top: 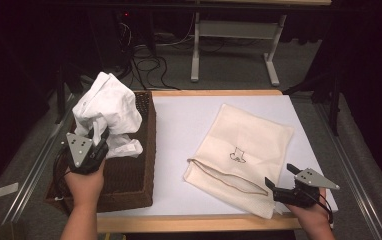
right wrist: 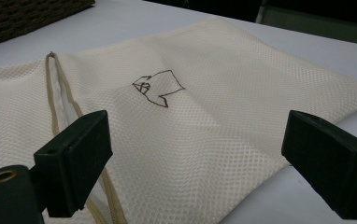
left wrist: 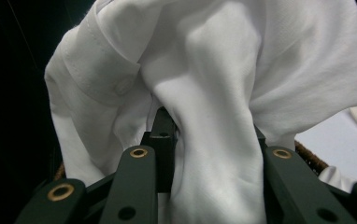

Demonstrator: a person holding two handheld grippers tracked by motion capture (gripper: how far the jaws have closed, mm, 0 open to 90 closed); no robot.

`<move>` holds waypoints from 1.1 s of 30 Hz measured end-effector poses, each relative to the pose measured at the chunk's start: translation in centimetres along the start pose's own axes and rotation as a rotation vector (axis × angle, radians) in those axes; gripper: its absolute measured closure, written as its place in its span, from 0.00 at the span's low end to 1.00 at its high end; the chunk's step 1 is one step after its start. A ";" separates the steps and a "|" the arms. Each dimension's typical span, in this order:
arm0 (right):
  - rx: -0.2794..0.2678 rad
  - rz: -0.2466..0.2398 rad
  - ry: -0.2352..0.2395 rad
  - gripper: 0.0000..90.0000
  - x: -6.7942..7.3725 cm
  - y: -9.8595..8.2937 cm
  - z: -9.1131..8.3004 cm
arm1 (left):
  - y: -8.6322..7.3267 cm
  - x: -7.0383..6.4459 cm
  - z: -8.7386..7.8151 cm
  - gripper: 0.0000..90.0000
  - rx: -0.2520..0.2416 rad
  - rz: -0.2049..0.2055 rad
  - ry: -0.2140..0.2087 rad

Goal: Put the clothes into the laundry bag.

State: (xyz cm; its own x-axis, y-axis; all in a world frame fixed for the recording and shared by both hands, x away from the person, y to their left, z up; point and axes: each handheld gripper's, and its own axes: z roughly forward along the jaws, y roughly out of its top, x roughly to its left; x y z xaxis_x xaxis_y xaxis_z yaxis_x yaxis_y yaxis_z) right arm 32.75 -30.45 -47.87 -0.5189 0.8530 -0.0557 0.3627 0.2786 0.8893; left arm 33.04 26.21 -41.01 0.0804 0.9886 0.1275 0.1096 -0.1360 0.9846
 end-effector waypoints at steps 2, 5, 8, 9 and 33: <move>0.000 0.001 0.000 0.10 0.0 0.0 0.0 | 0.0 0.0 -0.1 0.76 -0.006 -0.003 0.000; -0.002 -0.003 -0.001 0.10 0.0 0.0 0.0 | 0.1 0.0 -0.3 0.76 -0.025 -0.004 0.004; -0.006 0.001 -0.004 0.10 0.0 0.0 0.0 | 0.3 -0.1 -0.5 0.76 -0.041 0.008 0.009; -0.009 -0.001 -0.002 0.10 -0.1 0.0 0.0 | 0.5 -0.1 -0.5 0.76 -0.043 0.007 0.015; -0.031 -0.009 0.007 0.11 -0.1 0.2 -0.4 | 6.0 -7.7 -2.4 0.76 -0.221 -0.011 -0.111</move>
State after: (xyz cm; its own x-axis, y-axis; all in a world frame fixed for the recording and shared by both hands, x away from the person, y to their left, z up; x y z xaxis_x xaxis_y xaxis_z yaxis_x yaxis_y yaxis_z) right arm 32.58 -30.67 -47.55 -0.5274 0.8474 -0.0604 0.3341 0.2722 0.9023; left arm 30.74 17.92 -35.80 0.1902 0.9750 0.1151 -0.1072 -0.0959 0.9896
